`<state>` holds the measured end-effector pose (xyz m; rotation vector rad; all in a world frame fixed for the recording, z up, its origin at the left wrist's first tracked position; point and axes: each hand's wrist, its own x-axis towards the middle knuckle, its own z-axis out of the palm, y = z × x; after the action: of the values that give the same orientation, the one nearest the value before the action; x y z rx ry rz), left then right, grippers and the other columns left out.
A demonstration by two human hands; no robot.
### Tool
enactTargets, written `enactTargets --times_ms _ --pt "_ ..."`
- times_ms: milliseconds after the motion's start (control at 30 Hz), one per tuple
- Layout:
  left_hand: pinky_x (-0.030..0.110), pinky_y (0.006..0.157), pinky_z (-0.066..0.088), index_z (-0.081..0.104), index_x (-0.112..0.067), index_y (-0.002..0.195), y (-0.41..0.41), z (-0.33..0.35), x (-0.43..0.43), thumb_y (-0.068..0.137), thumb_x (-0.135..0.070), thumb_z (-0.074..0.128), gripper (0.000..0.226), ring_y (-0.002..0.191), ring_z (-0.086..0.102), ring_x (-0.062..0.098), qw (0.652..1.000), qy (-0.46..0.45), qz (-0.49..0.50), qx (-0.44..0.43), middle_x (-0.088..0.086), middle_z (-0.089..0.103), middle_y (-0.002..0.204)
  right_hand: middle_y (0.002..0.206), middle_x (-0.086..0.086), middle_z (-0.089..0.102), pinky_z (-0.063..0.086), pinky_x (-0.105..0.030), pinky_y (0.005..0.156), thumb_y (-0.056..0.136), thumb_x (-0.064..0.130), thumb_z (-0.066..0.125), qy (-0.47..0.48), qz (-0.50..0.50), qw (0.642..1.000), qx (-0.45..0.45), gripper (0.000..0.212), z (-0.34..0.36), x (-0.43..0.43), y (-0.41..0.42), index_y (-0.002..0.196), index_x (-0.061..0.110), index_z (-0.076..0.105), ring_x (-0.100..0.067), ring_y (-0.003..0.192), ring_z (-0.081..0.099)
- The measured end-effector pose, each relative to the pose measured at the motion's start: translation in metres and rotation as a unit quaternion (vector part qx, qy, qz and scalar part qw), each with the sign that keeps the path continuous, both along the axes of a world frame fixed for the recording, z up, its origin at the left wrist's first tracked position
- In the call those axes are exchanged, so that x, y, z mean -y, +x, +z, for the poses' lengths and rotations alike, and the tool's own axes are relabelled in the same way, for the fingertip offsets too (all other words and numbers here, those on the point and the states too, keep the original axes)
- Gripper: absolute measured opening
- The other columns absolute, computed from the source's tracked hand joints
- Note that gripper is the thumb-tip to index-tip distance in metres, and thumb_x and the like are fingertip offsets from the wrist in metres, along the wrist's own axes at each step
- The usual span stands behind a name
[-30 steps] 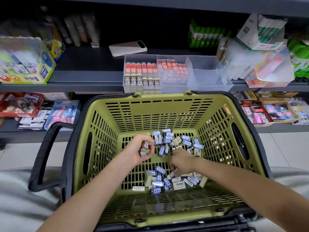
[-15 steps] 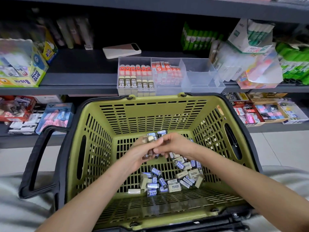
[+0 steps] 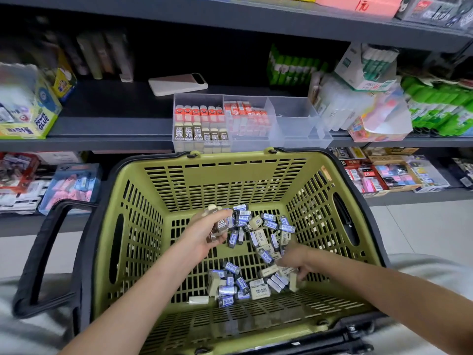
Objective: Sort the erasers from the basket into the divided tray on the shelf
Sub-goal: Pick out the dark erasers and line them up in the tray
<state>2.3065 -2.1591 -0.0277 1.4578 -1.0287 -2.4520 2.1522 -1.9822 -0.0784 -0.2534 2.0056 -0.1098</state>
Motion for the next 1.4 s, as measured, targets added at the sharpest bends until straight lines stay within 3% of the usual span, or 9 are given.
enactTargets --times_ms 133,267,367,500,633,833,1000,1267,1400 --pt "0.022 0.048 0.05 0.058 -0.008 0.096 0.001 0.005 0.007 0.07 -0.012 0.079 0.034 0.061 0.054 0.015 1.0 0.018 0.018 -0.019 0.008 0.059 0.079 0.111 -0.008 0.054 0.051 -0.019 0.059 0.086 0.006 0.061 -0.093 -0.014 0.994 0.058 0.055 -0.003 0.01 0.024 0.134 0.017 0.037 -0.011 0.074 0.056" --pt "0.021 0.046 0.05 0.056 -0.009 0.094 0.003 0.012 0.016 0.071 -0.011 0.077 0.03 0.058 0.054 0.014 0.998 0.028 0.047 -0.042 0.006 0.059 0.073 0.127 -0.007 0.05 0.052 -0.029 0.09 0.085 -0.005 0.054 -0.148 0.045 0.977 0.149 0.061 -0.007 0.04 0.056 0.14 0.016 0.038 -0.016 0.101 0.057" --pt "0.025 0.051 0.055 0.057 -0.008 0.089 0.005 0.015 0.024 0.077 -0.009 0.072 0.019 0.056 0.06 0.015 0.994 0.051 0.078 -0.065 0.005 0.064 0.062 0.135 -0.006 0.047 0.054 -0.023 0.083 0.087 -0.007 0.052 -0.188 0.005 0.957 0.22 0.06 -0.009 0.055 0.055 0.141 0.014 0.038 -0.017 0.103 0.06" --pt "0.028 0.053 0.056 0.055 -0.005 0.09 0.009 0.02 0.031 0.075 0.003 0.065 0.019 0.056 0.065 0.018 0.991 0.064 0.086 -0.086 0.008 0.068 0.06 0.112 -0.004 0.063 0.055 -0.019 0.06 0.09 0.003 0.054 -0.212 0.027 0.973 -0.088 0.021 -0.005 0.059 0.013 0.107 0.007 0.064 -0.015 0.075 0.066" --pt "0.025 0.049 0.053 0.057 -0.002 0.098 0.009 0.023 0.03 0.056 0.005 0.07 0.044 0.061 0.06 0.018 0.992 0.07 0.072 -0.074 0.012 0.062 0.082 0.102 -0.007 0.066 0.055 -0.025 0.071 0.09 0.007 0.056 -0.117 0.076 0.931 -0.338 0.018 -0.013 0.04 -0.041 0.106 0.007 0.063 -0.018 0.083 0.064" --pt "0.018 0.04 0.043 0.052 -0.007 0.087 0.006 0.02 0.028 0.061 -0.013 0.077 0.036 0.046 0.046 0.01 0.994 0.057 0.02 -0.086 0.002 0.056 0.06 0.099 -0.008 0.062 0.058 -0.032 0.074 0.083 0.014 0.069 -0.056 0.197 0.934 -0.292 0.047 -0.036 0.039 -0.041 0.123 0.005 0.046 -0.022 0.087 0.064" --pt "0.019 0.041 0.045 0.054 -0.007 0.084 0.005 0.018 0.026 0.06 -0.013 0.078 0.034 0.05 0.046 0.011 0.996 0.046 0.012 -0.073 0.001 0.057 0.057 0.07 0.003 0.049 0.037 -0.017 0.04 0.083 0.022 0.069 -0.095 0.168 0.962 -0.193 0.067 -0.036 0.035 -0.046 0.139 0.007 0.034 -0.007 0.053 0.05" --pt "0.02 0.042 0.045 0.055 -0.007 0.087 0.004 0.017 0.025 0.06 -0.013 0.078 0.036 0.052 0.047 0.012 0.996 0.051 0.019 -0.072 0.002 0.058 0.058 0.122 0.002 0.059 0.044 -0.035 0.098 0.081 0.048 0.065 -0.223 0.259 0.884 -0.319 0.055 -0.033 0.056 -0.031 0.127 0.021 0.052 -0.02 0.117 0.051" --pt "0.02 0.043 0.046 0.055 -0.007 0.088 0.005 0.019 0.025 0.061 -0.013 0.078 0.036 0.053 0.048 0.012 0.996 0.047 0.021 -0.071 0.002 0.058 0.06 0.117 -0.004 0.058 0.04 -0.032 0.095 0.082 0.037 0.068 -0.201 0.301 0.89 -0.279 0.041 -0.037 0.075 -0.022 0.116 0.017 0.057 -0.023 0.113 0.049"
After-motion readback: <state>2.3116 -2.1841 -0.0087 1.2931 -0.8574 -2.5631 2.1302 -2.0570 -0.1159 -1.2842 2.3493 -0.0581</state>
